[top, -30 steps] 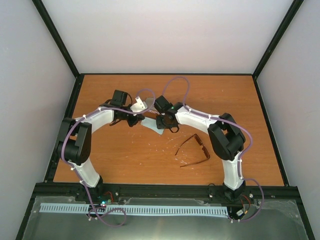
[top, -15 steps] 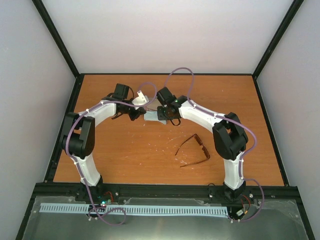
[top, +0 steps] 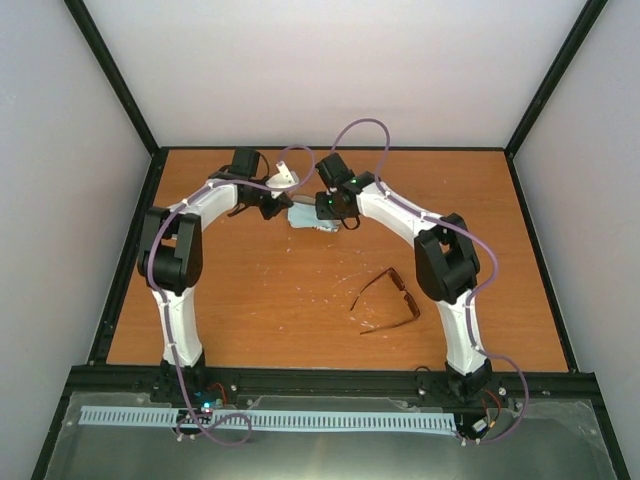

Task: Organize the sunglasses
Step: Place the glasses cleaning cloth in the sunglasses case.

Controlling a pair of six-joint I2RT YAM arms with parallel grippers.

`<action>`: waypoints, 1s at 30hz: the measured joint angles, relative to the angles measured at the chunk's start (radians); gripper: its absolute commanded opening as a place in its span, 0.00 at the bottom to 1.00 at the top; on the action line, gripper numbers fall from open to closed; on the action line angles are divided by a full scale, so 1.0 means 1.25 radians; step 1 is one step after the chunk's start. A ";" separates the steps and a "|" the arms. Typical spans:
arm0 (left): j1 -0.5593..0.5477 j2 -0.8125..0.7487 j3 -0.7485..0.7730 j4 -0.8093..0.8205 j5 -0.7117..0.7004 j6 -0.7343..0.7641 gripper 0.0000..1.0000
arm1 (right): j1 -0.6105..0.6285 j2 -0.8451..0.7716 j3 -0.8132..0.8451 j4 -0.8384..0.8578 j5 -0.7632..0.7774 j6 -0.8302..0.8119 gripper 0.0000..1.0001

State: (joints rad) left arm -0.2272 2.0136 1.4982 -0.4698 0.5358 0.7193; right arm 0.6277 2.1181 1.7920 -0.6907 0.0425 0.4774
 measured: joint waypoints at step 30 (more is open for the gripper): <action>0.015 0.269 0.319 -0.121 0.047 0.044 0.01 | -0.073 0.194 0.186 -0.086 -0.070 -0.036 0.03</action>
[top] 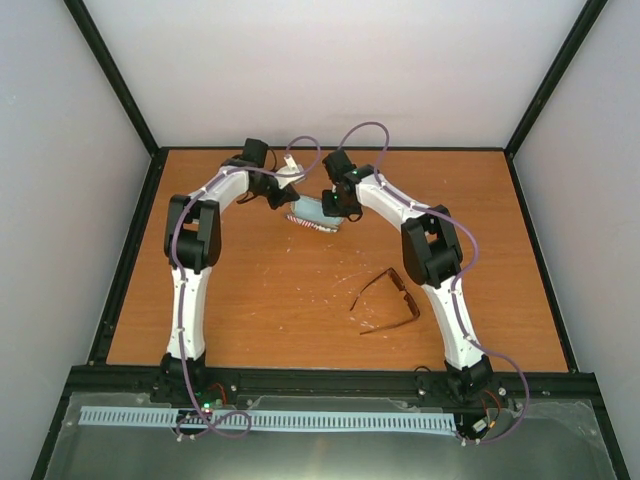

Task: Organize the sunglasses
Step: Place the glasses cleaning cloth in the sunglasses case.

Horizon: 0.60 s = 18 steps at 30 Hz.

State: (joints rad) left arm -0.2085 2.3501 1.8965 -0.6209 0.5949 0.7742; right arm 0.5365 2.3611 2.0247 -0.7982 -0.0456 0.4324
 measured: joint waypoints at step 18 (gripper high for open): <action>0.001 0.037 0.053 -0.026 0.009 0.010 0.58 | -0.017 0.018 0.050 -0.034 0.007 0.001 0.14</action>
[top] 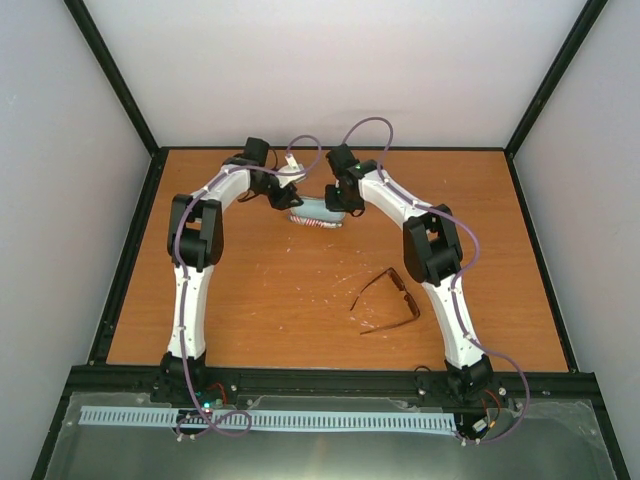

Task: Organize the sunglasses
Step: Place the glasses cleaning cloth in the sunglasses case.

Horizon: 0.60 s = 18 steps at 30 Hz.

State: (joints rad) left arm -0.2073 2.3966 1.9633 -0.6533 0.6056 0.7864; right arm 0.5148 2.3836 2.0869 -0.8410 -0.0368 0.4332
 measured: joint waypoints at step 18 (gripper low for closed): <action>0.014 -0.046 -0.023 0.014 -0.016 -0.058 1.00 | -0.004 -0.055 -0.032 -0.034 0.072 0.013 0.33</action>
State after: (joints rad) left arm -0.1894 2.3394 1.9350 -0.6361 0.5850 0.7143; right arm 0.5098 2.3150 2.0464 -0.8829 0.0536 0.4500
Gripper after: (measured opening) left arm 0.997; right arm 0.328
